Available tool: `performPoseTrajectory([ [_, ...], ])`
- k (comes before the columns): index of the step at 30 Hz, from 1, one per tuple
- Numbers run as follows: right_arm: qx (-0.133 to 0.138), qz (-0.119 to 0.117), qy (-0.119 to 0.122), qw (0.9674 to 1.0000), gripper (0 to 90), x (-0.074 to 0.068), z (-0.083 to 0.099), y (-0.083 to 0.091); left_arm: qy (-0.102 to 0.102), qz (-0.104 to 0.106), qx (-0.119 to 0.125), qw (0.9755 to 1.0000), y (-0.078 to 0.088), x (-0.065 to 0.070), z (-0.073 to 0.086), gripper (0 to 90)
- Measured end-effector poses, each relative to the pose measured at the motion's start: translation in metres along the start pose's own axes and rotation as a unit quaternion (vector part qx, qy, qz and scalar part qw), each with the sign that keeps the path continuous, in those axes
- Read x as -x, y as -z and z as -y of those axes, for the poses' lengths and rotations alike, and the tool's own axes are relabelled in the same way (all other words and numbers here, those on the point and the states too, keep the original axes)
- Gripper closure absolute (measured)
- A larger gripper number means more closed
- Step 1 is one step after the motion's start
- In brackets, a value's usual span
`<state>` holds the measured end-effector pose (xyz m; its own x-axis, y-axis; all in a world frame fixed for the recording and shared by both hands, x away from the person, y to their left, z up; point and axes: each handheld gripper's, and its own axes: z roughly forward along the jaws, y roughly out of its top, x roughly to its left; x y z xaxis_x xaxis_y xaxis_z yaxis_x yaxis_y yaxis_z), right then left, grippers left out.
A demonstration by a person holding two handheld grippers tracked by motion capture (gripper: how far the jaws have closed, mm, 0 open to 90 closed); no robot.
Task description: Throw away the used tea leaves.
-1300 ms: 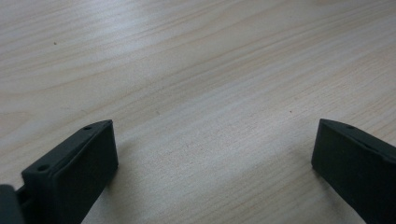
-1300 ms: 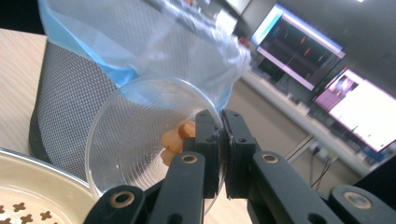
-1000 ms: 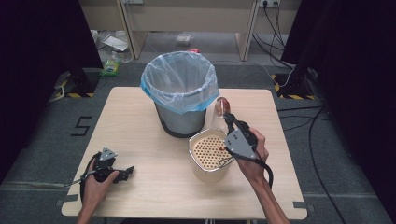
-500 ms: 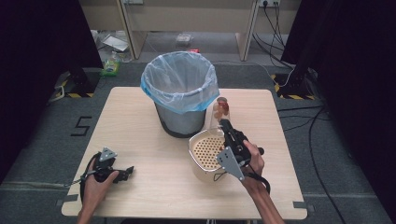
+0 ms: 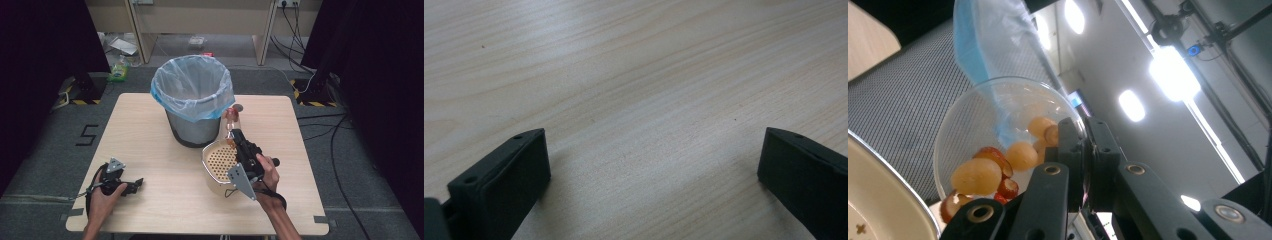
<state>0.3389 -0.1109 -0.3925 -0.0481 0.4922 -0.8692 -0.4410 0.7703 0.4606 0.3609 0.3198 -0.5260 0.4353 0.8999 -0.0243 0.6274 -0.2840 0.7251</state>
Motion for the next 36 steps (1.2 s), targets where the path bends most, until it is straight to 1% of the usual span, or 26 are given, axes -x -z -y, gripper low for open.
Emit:
performPoseTrajectory([
  [1, -0.005, -0.004, 0.001, 1.0, 87.3, -0.001, 0.001, -0.002, 0.0, 0.0, 0.0, 1.0, 0.0, 0.0, 0.0, 0.0],
  [2, -0.001, 0.003, -0.014, 0.9999, 87.4, -0.002, 0.002, -0.002, 0.0, 0.0, 0.0, 1.0, 0.0, 0.0, 0.0, 0.0],
  [4, -0.006, -0.001, -0.009, 0.9999, 87.4, -0.004, 0.003, -0.004, 0.0, 0.0, 0.0, 1.0, 0.0, 0.0, 0.0, 0.0],
  [6, -0.005, 0.002, -0.011, 0.9999, 87.4, -0.005, 0.003, -0.003, -0.001, 0.0, 0.0, 1.0, 0.0, 0.0, 0.0, 0.0],
  [9, -0.004, 0.026, 0.013, 0.9996, 87.4, -0.007, 0.002, -0.003, -0.001, -0.001, 0.0, 1.0, 0.0, 0.0, 0.0, 0.0],
  [11, -0.003, 0.029, 0.048, 0.9984, 87.4, -0.012, 0.0, -0.002, -0.003, -0.002, 0.0, 1.0, 0.0, 0.0, 0.0, 0.0],
  [12, -0.003, 0.029, 0.048, 0.9984, 87.4, -0.012, 0.0, -0.002, -0.003, -0.001, 0.0, 1.0, 0.0, 0.0, 0.0, 0.0],
  [13, -0.001, 0.037, 0.059, 0.9975, 87.4, -0.014, 0.0, -0.002, -0.003, -0.001, -0.001, 1.0, 0.0, 0.0, 0.0, 0.0],
  [15, -0.005, 0.031, 0.06, 0.9977, 87.4, -0.015, 0.002, -0.002, -0.003, -0.001, -0.001, 1.0, 0.0, 0.0, 0.0, 0.0],
  [17, 0.0, 0.034, 0.047, 0.9983, 87.5, -0.014, 0.004, -0.001, -0.003, -0.001, -0.001, 1.0, 0.0, 0.0, 0.0, 0.0],
  [18, -0.006, 0.03, 0.038, 0.9988, 87.4, -0.014, 0.006, -0.002, -0.003, -0.001, -0.001, 1.0, 0.0, 0.0, 0.0, 0.0],
  [19, -0.005, 0.029, 0.04, 0.9987, 87.5, -0.014, 0.007, -0.003, -0.003, 0.0, -0.001, 1.0, 0.0, 0.0, 0.0, 0.0],
  [20, -0.003, 0.028, 0.036, 0.9989, 87.5, -0.015, 0.006, -0.002, -0.002, 0.0, 0.0, 1.0, 0.0, 0.0, 0.0, 0.0],
  [22, 0.004, 0.033, 0.035, 0.9988, 87.5, -0.015, 0.005, -0.001, -0.003, 0.0, 0.0, 1.0, 0.0, 0.0, 0.0, 0.0],
  [25, -0.001, 0.028, 0.046, 0.9985, 87.4, -0.017, 0.006, -0.003, -0.002, 0.0, 0.0, 1.0, 0.0, 0.0, 0.0, 0.0],
  [26, 0.005, 0.033, 0.039, 0.9987, 87.5, -0.017, 0.004, 0.0, -0.002, 0.001, 0.0, 1.0, 0.0, 0.0, 0.0, 0.0],
  [27, 0.012, 0.037, 0.038, 0.9985, 87.5, -0.017, 0.003, 0.001, -0.002, 0.001, -0.001, 1.0, 0.0, 0.0, 0.0, 0.0],
  [28, 0.012, 0.037, 0.038, 0.9985, 87.5, -0.017, 0.003, 0.001, -0.002, 0.0, 0.0, 1.0, 0.0, 0.0, 0.0, 0.0],
  [29, 0.01, 0.034, 0.018, 0.9992, 87.5, -0.018, 0.002, 0.002, -0.002, 0.0, 0.0, 1.0, 0.0, 0.0, 0.0, 0.0],
  [30, 0.003, 0.034, 0.03, 0.9989, 87.5, -0.018, 0.003, 0.001, -0.002, 0.001, -0.001, 1.0, 0.0, 0.0, 0.0, 0.0],
  [31, 0.003, 0.034, 0.03, 0.9989, 87.5, -0.018, 0.003, 0.001, -0.002, 0.001, -0.001, 1.0, 0.0, 0.0, 0.0, 0.0],
  [32, 0.004, 0.034, 0.023, 0.9991, 87.5, -0.017, 0.004, 0.001, -0.002, 0.0, -0.001, 1.0, 0.0, 0.0, 0.0, 0.0],
  [33, 0.013, 0.035, 0.034, 0.9987, 87.4, -0.018, 0.003, 0.001, -0.003, 0.0, 0.0, 1.0, 0.0, 0.0, 0.0, 0.0],
  [34, 0.014, 0.035, 0.019, 0.9991, 87.5, -0.019, 0.002, 0.001, -0.002, 0.0, 0.0, 1.0, 0.0, 0.0, 0.0, 0.0],
  [35, 0.029, 0.044, 0.03, 0.9982, 87.5, -0.021, 0.002, 0.002, -0.002, 0.0, 0.0, 1.0, 0.0, 0.0, 0.0, 0.0],
  [36, 0.018, 0.037, 0.045, 0.9981, 87.4, -0.022, 0.003, -0.002, -0.002, 0.0, 0.0, 1.0, 0.0, 0.0, 0.0, 0.0],
])
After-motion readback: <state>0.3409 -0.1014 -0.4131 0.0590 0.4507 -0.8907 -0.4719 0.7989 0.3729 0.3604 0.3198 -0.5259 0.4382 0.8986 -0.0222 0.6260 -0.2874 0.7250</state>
